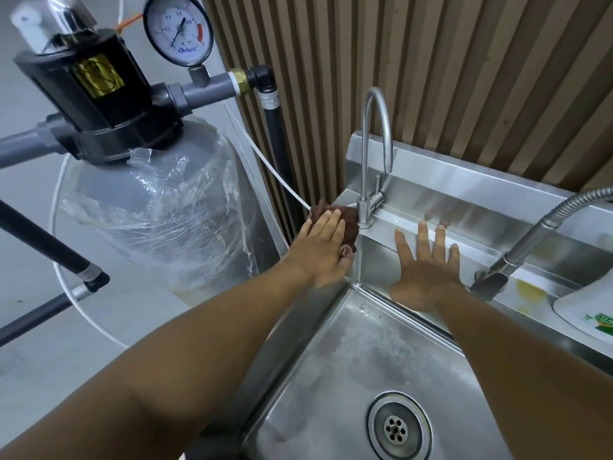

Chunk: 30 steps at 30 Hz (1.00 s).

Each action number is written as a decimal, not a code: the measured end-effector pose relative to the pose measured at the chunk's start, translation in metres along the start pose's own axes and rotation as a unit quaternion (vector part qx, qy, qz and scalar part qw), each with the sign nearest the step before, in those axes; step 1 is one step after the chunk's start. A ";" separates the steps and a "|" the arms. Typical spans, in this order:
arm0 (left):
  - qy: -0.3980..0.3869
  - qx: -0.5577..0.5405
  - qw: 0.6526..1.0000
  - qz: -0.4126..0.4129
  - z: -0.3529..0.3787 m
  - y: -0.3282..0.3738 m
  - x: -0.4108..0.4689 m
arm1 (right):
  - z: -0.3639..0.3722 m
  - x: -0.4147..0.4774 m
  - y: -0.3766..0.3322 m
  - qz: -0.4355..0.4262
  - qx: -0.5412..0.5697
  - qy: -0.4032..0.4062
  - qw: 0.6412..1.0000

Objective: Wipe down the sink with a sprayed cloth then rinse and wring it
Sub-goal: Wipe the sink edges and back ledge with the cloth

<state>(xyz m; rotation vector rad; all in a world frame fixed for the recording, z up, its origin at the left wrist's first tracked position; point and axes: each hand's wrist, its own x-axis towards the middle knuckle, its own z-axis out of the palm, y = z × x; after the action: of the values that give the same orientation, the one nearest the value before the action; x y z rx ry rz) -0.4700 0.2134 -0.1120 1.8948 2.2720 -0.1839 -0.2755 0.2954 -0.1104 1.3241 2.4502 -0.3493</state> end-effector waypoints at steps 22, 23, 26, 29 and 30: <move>0.000 0.014 0.999 0.030 0.009 -0.012 -0.048 | 0.003 -0.002 -0.009 0.029 -0.021 0.019 0.999; -0.003 0.011 0.999 0.039 0.008 -0.012 -0.046 | 0.002 -0.001 -0.008 0.033 -0.019 0.014 0.999; -0.010 0.009 0.997 0.075 0.010 -0.026 -0.064 | 0.002 -0.009 -0.016 0.056 0.016 0.003 0.998; -0.013 0.009 0.994 0.105 0.016 -0.042 -0.089 | 0.014 -0.029 -0.046 0.007 -0.007 0.077 0.997; -0.015 0.008 0.994 0.110 0.017 -0.045 -0.096 | 0.020 -0.038 -0.059 -0.030 -0.021 0.105 0.994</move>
<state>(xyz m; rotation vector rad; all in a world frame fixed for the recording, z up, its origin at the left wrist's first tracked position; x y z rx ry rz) -0.4966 0.1090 -0.1090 2.1167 2.0296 -0.1978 -0.3018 0.2276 -0.1103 1.3318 2.6583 -0.1806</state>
